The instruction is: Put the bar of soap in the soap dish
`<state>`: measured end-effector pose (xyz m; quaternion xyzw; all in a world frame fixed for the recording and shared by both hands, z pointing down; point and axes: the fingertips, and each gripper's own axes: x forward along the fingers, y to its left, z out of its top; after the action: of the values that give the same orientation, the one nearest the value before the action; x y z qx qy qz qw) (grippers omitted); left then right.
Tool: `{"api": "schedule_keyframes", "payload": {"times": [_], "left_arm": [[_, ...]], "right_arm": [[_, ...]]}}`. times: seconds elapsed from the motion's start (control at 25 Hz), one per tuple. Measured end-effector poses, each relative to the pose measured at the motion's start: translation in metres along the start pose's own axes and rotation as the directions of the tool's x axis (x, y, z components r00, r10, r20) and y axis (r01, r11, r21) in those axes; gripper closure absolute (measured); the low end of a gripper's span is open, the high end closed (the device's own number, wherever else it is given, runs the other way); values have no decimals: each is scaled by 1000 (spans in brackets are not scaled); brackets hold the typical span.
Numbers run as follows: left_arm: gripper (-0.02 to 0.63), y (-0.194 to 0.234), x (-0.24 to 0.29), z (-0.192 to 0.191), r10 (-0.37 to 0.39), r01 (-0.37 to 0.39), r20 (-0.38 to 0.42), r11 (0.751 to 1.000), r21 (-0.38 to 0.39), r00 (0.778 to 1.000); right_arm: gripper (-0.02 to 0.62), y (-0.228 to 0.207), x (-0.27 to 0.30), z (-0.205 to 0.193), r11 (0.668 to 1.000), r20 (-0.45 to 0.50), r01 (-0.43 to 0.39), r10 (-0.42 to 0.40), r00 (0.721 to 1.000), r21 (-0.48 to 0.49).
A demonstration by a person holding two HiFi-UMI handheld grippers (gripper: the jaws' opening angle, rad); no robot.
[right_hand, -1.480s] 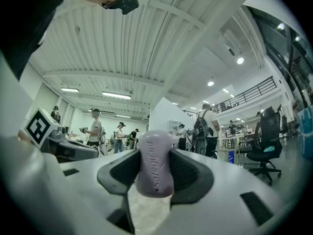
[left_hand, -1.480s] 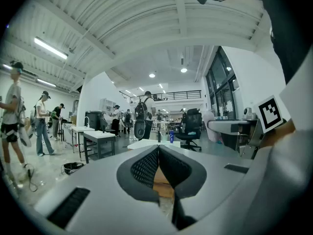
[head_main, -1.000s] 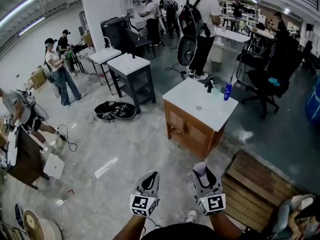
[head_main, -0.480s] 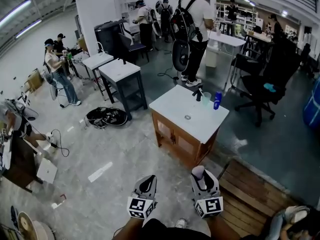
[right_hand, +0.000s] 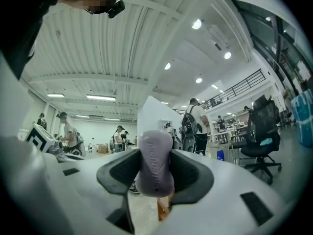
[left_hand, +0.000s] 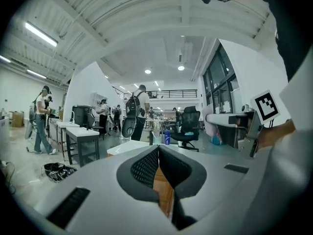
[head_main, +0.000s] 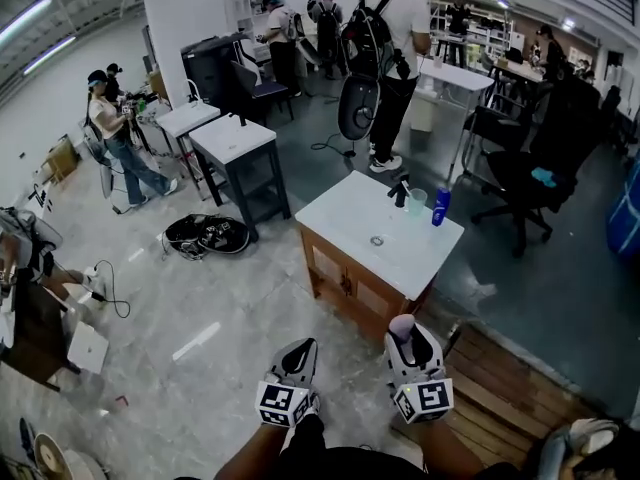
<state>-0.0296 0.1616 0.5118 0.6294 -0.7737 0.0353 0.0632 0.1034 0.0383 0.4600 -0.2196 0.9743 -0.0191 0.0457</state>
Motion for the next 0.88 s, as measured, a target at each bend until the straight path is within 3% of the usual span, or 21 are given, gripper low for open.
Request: {"api": "schedule_keyframes", "payload": {"times": [0.28,0.68,0.88], "left_arm": [[586,53,54,30,-41,43,37,996,-72,998],[586,109,120,54,-160,160,57,987,19,985],[586,137,137,43,-182,182,17,983,-6,983]], "right_arm": [[396,-9,78,-1,999,1,41,-41,999,-32],[397,-3,153,-19,992,-55,125,-127,990,-34],[399,-3,173,-28,984,-70,174,-176,982,-37]]}}
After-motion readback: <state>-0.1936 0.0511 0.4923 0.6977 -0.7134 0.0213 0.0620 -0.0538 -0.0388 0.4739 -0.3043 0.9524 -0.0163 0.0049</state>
